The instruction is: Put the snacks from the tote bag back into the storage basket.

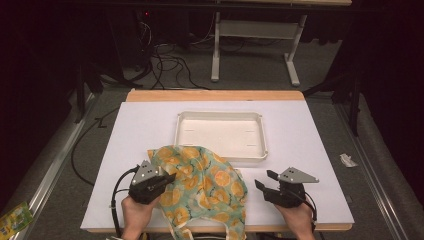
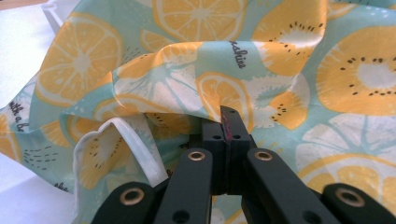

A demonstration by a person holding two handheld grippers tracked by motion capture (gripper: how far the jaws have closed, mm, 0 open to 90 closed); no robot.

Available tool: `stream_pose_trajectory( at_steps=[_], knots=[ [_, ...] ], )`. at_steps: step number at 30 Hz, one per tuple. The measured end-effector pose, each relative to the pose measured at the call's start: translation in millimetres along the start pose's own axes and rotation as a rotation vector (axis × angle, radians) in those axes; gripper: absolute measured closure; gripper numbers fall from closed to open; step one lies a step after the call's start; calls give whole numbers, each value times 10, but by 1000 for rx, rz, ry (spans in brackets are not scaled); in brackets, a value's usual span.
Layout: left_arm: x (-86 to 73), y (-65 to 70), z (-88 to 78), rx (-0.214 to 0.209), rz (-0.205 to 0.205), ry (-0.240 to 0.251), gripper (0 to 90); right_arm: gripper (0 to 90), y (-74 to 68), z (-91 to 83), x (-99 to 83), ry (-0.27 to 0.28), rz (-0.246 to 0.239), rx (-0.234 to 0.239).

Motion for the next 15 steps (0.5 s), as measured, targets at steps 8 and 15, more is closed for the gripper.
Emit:
stream_pose_trajectory(
  at_steps=[8,15],
  knots=[
    [56,57,49,-7,17,-6,900,419,-408,-55,91,16,-80,83],
    [86,92,89,-13,19,-5,900,410,-583,-51,148,21,-100,128]
  ],
)
Point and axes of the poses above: each handheld gripper's, and its own axes: z roughly forward along the jaws, x roughly out of its top, y roughly to its right, the point moved 9 cm from there along z, roughly forward along the jaws, and after that the axes turned 6 degrees about -y, right-handed, at the moved point
